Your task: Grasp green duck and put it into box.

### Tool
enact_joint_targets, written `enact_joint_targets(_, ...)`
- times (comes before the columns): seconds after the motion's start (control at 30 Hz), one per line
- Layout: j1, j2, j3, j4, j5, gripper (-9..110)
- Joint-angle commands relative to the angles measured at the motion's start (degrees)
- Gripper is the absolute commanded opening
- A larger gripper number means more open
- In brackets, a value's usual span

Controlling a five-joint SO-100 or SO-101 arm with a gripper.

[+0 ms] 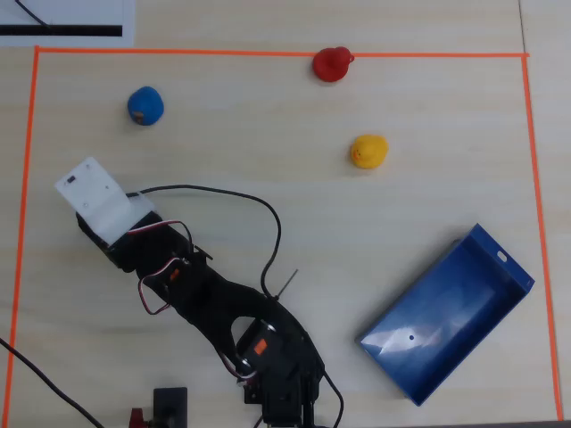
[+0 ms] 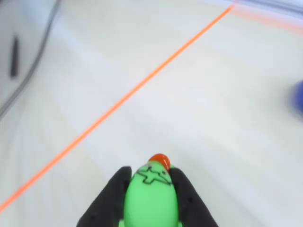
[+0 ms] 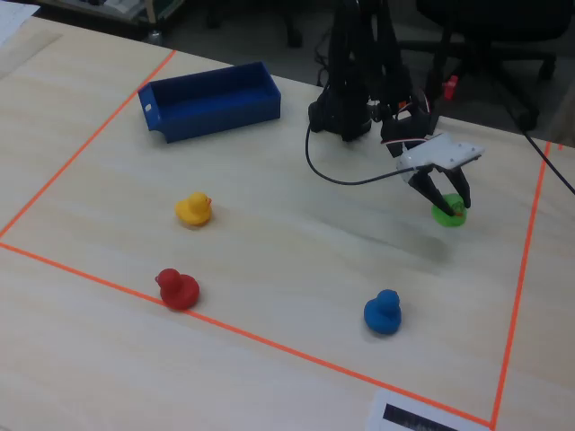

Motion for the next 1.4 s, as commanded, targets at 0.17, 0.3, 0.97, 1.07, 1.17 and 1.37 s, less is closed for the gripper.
enact_joint_targets(0.17, 26.6, 23.5, -20.4, 44.2, 2.6, 0)
enact_joint_targets(0.3, 48.3, 21.1, -29.9, 55.5, 2.4, 0)
enact_joint_targets(0.97, 129.3, 16.6, -46.8, 86.2, -19.7, 0)
enact_joint_targets(1.07, 133.2, 17.8, -42.7, 86.5, -22.9, 0)
enact_joint_targets(1.17, 133.6, 18.8, -39.3, 86.0, -23.6, 0)
enact_joint_targets(1.37, 129.6, 18.7, -35.4, 84.5, -22.9, 0)
